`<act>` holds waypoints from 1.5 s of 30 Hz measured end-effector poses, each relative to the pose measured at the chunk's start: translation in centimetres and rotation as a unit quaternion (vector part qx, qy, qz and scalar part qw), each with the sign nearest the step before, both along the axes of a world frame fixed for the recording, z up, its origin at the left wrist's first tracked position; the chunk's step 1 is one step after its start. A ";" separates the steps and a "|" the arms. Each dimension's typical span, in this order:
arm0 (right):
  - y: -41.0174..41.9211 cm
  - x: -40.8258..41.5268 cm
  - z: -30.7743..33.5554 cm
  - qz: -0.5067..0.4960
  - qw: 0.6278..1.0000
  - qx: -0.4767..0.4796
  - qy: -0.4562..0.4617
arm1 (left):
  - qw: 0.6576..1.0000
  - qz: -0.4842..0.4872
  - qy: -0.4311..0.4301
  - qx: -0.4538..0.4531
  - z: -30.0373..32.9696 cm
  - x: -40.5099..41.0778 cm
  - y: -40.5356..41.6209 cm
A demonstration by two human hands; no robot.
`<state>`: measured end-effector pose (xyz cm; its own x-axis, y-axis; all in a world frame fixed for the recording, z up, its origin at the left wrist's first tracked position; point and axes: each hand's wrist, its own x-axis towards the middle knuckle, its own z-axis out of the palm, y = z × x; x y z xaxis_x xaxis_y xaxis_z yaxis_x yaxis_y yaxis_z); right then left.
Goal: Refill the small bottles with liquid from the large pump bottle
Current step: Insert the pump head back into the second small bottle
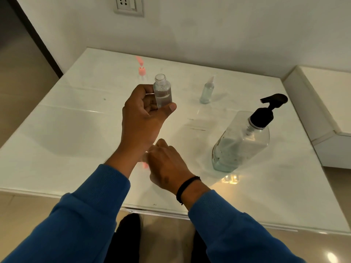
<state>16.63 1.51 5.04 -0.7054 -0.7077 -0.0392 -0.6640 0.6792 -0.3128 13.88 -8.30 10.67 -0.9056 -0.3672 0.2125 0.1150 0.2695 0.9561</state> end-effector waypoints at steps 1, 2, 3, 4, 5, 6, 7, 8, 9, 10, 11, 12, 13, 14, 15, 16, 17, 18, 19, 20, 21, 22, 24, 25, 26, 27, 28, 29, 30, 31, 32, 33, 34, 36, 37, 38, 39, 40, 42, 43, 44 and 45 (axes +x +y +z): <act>0.0 -0.1 -0.2 0.002 1.000 -0.002 0.006 | 1.000 0.001 0.001 -0.004 0.0 0.0 0.1; 0.0 -0.1 -0.3 0.001 1.000 -0.005 0.013 | 1.000 0.001 0.002 -0.008 0.0 0.0 0.2; 0.0 -0.2 -0.4 -0.002 1.000 -0.008 0.020 | 1.000 0.002 0.003 -0.011 0.1 0.0 0.2; 0.0 -0.3 -0.4 -0.007 1.000 -0.012 0.025 | 1.000 0.003 0.004 -0.012 0.1 0.0 0.3; 0.0 -0.4 -0.4 -0.011 0.999 -0.017 0.027 | 1.000 0.004 0.003 -0.012 0.1 0.0 0.4; 0.1 -0.4 -0.3 -0.014 0.999 -0.023 0.026 | 1.000 0.003 0.001 -0.010 0.0 0.0 0.4; 0.1 -0.4 -0.2 -0.016 0.999 -0.030 0.029 | 1.000 0.000 0.001 -0.007 0.0 -0.1 0.4; 0.1 -0.5 -0.1 -0.019 0.999 -0.036 0.033 | 1.000 -0.002 0.000 -0.003 0.0 -0.1 0.4; 0.1 -0.5 -0.1 -0.023 0.998 -0.042 0.043 | 1.000 -0.003 -0.001 -0.002 0.0 -0.1 0.4; 0.1 -0.5 -0.2 -0.031 0.997 -0.045 0.059 | 1.000 -0.003 0.000 -0.004 0.0 -0.1 0.4; 0.1 -0.6 -0.4 -0.047 0.995 -0.052 0.076 | 1.000 0.000 0.003 -0.006 0.0 -0.1 0.4; 0.0 -0.7 -0.6 -0.066 0.991 -0.064 0.092 | 1.000 0.004 0.008 -0.010 0.1 -0.1 0.4; 0.0 -0.8 -0.7 -0.085 0.988 -0.079 0.104 | 1.000 0.010 0.012 -0.013 0.1 0.0 0.5; -0.1 -0.9 -0.8 -0.097 0.985 -0.089 0.109 | 1.000 0.017 0.016 -0.014 0.2 0.0 0.5; -0.1 -1.0 -0.7 -0.103 0.984 -0.097 0.109 | 0.999 0.024 0.019 -0.014 0.4 0.0 0.5; -0.1 -1.2 -0.5 -0.108 0.983 -0.105 0.106 | 0.999 0.029 0.022 -0.011 0.4 0.0 0.5; 0.0 -1.3 -0.3 -0.116 0.982 -0.114 0.098 | 0.999 0.032 0.026 -0.009 0.6 -0.1 0.4; 0.0 -1.4 -0.1 -0.125 0.980 -0.127 0.090 | 0.999 0.033 0.030 -0.008 0.7 -0.1 0.3; 0.1 -1.5 0.2 -0.137 0.977 -0.142 0.082 | 0.999 0.033 0.033 -0.008 0.8 -0.1 0.2; 0.1 -1.5 0.6 -0.151 0.973 -0.159 0.070 | 0.999 0.033 0.037 -0.009 1.0 0.0 0.1; 0.1 -1.4 1.2 -0.166 0.969 -0.176 0.052 | 0.999 0.032 0.042 -0.010 1.1 0.0 0.0; 0.2 -1.4 1.8 -0.179 0.964 -0.194 0.034 | 0.998 0.029 0.048 -0.008 1.3 0.2 -0.2; 0.3 -1.2 3.0 -0.204 0.950 -0.234 0.023 | 0.998 0.022 0.059 -0.004 1.8 0.6 -0.3; 0.4 -1.1 3.7 -0.215 0.942 -0.257 0.030 | 0.998 0.023 0.064 -0.006 2.1 0.9 -0.4; 0.6 -1.0 4.3 -0.227 0.931 -0.283 0.036 | 0.997 0.025 0.067 -0.010 2.5 1.3 -0.4; 0.9 -0.8 4.9 -0.238 0.920 -0.309 0.038 | 0.997 0.026 0.071 -0.014 2.9 1.6 -0.5; 1.1 -0.6 5.4 -0.250 0.909 -0.333 0.035 | 0.997 0.022 0.074 -0.015 3.3 2.0 -0.6; 1.3 -0.5 5.7 -0.260 0.898 -0.353 0.031 | 0.997 0.015 0.074 -0.012 3.6 2.4 -0.9; 1.5 -0.3 6.3 -0.266 0.887 -0.375 0.032 | 0.997 0.006 0.076 -0.011 4.1 2.9 -1.0; 1.7 -0.1 6.8 -0.271 0.877 -0.396 0.035 | 0.997 -0.002 0.074 -0.011 4.6 3.5 -1.1; 1.7 0.2 7.5 -0.273 0.865 -0.419 0.037 | 0.997 -0.011 0.071 -0.016 5.2 4.1 -1.3; 1.7 0.6 8.2 -0.274 0.856 -0.437 0.037 | 0.997 -0.020 0.069 -0.025 5.9 4.7 -1.4; 1.7 1.0 8.9 -0.274 0.847 -0.453 0.037 | 0.997 -0.029 0.068 -0.031 6.4 5.3 -1.6; 1.8 2.2 11.0 -0.273 0.834 -0.476 0.048 | 0.996 -0.037 0.073 -0.040 8.0 6.6 -1.8; 1.9 2.7 12.3 -0.270 0.829 -0.486 0.057 | 0.995 -0.035 0.077 -0.046 9.0 7.3 -2.0; 2.1 3.2 13.4 -0.267 0.825 -0.493 0.065 | 0.995 -0.033 0.081 -0.054 9.8 7.8 -2.0; 2.3 3.5 14.5 -0.263 0.821 -0.501 0.071 | 0.994 -0.033 0.086 -0.059 10.6 8.3 -2.0; 2.7 3.9 16.1 -0.257 0.818 -0.508 0.081 | 0.993 -0.035 0.096 -0.060 11.6 8.9 -2.0; 3.8 4.6 19.2 -0.242 0.814 -0.519 0.097 | 0.991 -0.041 0.110 -0.056 13.4 10.1 -1.6; 4.4 4.8 20.9 -0.234 0.812 -0.524 0.106 | 0.991 -0.044 0.116 -0.053 14.4 10.6 -1.4; 4.9 5.0 22.5 -0.229 0.810 -0.529 0.111 | 0.990 -0.047 0.121 -0.050 15.2 11.0 -1.1; 5.5 5.4 24.4 -0.223 0.807 -0.534 0.118 | 0.989 -0.052 0.129 -0.050 16.4 11.5 -0.8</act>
